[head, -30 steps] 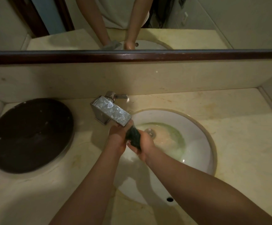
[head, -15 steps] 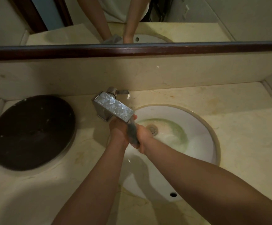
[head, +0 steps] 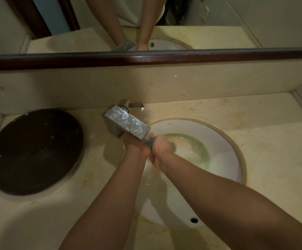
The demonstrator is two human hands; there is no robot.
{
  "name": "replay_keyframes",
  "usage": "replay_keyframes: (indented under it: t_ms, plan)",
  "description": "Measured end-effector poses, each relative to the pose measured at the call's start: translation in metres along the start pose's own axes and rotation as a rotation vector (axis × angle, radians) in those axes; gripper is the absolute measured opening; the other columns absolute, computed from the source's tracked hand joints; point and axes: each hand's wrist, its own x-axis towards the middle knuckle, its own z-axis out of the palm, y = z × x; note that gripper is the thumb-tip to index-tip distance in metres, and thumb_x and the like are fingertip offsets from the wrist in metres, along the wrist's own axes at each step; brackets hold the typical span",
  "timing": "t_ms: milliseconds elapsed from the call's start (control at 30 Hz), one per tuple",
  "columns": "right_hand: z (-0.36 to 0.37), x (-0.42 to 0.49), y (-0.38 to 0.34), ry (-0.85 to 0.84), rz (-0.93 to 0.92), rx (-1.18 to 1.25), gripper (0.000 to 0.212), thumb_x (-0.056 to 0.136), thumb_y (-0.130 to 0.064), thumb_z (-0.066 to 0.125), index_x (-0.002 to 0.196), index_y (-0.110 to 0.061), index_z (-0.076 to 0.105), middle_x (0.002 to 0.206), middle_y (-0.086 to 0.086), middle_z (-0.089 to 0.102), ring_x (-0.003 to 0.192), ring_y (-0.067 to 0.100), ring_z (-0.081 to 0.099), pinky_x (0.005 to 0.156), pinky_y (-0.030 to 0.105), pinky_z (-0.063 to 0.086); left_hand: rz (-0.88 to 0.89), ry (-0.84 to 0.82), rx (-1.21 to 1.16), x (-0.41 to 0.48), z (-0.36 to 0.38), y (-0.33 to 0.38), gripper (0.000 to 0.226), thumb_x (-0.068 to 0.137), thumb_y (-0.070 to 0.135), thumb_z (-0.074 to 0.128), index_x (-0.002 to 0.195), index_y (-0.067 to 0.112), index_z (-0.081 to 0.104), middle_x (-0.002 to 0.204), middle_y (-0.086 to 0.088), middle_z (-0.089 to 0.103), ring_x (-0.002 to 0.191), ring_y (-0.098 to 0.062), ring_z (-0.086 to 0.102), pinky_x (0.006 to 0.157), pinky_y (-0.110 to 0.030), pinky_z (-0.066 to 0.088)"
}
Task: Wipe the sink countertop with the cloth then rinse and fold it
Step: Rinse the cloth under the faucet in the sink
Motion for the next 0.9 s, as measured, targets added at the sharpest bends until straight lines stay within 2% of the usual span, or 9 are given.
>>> replay_keyframes:
  t_ms: [133,233,400,467,533,633,733,800,900]
  plan:
    - [-0.007,-0.004,-0.007,-0.017,0.019,-0.078,0.011,0.085,-0.017,0.050,0.077,-0.016,0.057,0.059,0.004,0.049,0.039,0.016,0.036,0.036,0.012,0.024,-0.129,0.110,0.115,-0.002,0.000,-0.004,0.043,0.097,0.051,0.023,0.071,0.018,0.035,0.076,-0.002,0.033,0.063,-0.019,0.032,0.058,-0.032,0.028]
    - [-0.013,-0.008,-0.011,-0.083,0.029,-0.124,0.022,0.091,-0.029,0.050,0.075,-0.014,0.056,0.057,0.004,0.052,0.044,0.017,0.042,0.041,0.020,0.030,-0.073,-0.038,0.001,-0.003,-0.005,-0.001,0.045,0.095,0.036,0.034,0.060,0.017,0.056,0.071,-0.005,0.048,0.064,-0.020,0.045,0.064,-0.033,0.038]
    - [-0.022,-0.004,-0.007,-0.221,0.116,0.065,0.029,0.092,-0.036,0.051,0.088,-0.009,0.060,0.080,0.010,0.067,0.072,0.026,0.064,0.075,0.038,0.054,0.026,-0.177,-0.019,-0.006,-0.018,0.007,0.033,0.097,0.034,0.037,0.078,0.015,0.057,0.058,-0.003,0.066,0.071,-0.020,0.054,0.075,-0.033,0.043]
    - [-0.022,-0.001,-0.003,-0.265,0.133,0.121,0.026,0.092,-0.033,0.050,0.096,-0.009,0.060,0.088,0.012,0.070,0.082,0.027,0.067,0.093,0.043,0.053,-0.011,-0.209,0.018,-0.006,-0.019,0.010,0.031,0.098,0.030,0.036,0.078,0.015,0.054,0.057,-0.002,0.066,0.072,-0.019,0.053,0.075,-0.034,0.042]
    - [-0.020,-0.002,0.000,-0.303,0.139,0.131,0.029,0.091,-0.031,0.049,0.103,-0.009,0.063,0.093,0.012,0.073,0.089,0.027,0.068,0.099,0.045,0.049,-0.018,-0.233,0.122,-0.008,-0.019,0.012,0.027,0.098,0.025,0.041,0.077,0.015,0.054,0.059,-0.001,0.064,0.071,-0.018,0.054,0.074,-0.033,0.044]
    - [-0.020,-0.004,0.000,-0.362,0.110,0.090,0.027,0.092,-0.028,0.047,0.098,-0.009,0.066,0.089,0.011,0.071,0.090,0.028,0.065,0.097,0.046,0.050,0.046,-0.243,0.290,-0.003,-0.023,0.014,0.019,0.094,0.012,0.052,0.075,0.015,0.057,0.065,-0.002,0.063,0.073,-0.020,0.057,0.074,-0.036,0.049]
    - [-0.017,-0.005,0.001,-0.309,0.055,-0.052,0.029,0.091,-0.029,0.050,0.103,-0.006,0.065,0.103,0.018,0.070,0.095,0.035,0.065,0.084,0.046,0.053,0.037,-0.186,0.501,-0.005,-0.024,0.015,0.007,0.088,0.021,0.062,0.091,0.015,0.060,0.090,-0.009,0.065,0.090,-0.030,0.061,0.075,-0.043,0.052]
    - [-0.012,-0.007,0.002,-0.297,0.033,-0.079,0.035,0.087,-0.028,0.054,0.110,-0.004,0.064,0.121,0.024,0.064,0.098,0.036,0.067,0.082,0.044,0.054,-0.016,-0.116,0.562,-0.004,-0.022,0.013,0.027,0.081,0.028,0.069,0.104,0.016,0.061,0.104,-0.013,0.066,0.100,-0.033,0.062,0.080,-0.048,0.054]
    - [-0.010,-0.006,0.007,-0.279,0.106,-0.044,0.040,0.084,-0.033,0.052,0.111,-0.006,0.065,0.109,0.020,0.070,0.090,0.031,0.068,0.074,0.039,0.057,-0.052,-0.059,0.490,-0.002,-0.018,0.010,0.036,0.067,0.031,0.073,0.097,0.015,0.063,0.101,-0.009,0.066,0.100,-0.029,0.062,0.094,-0.047,0.050]
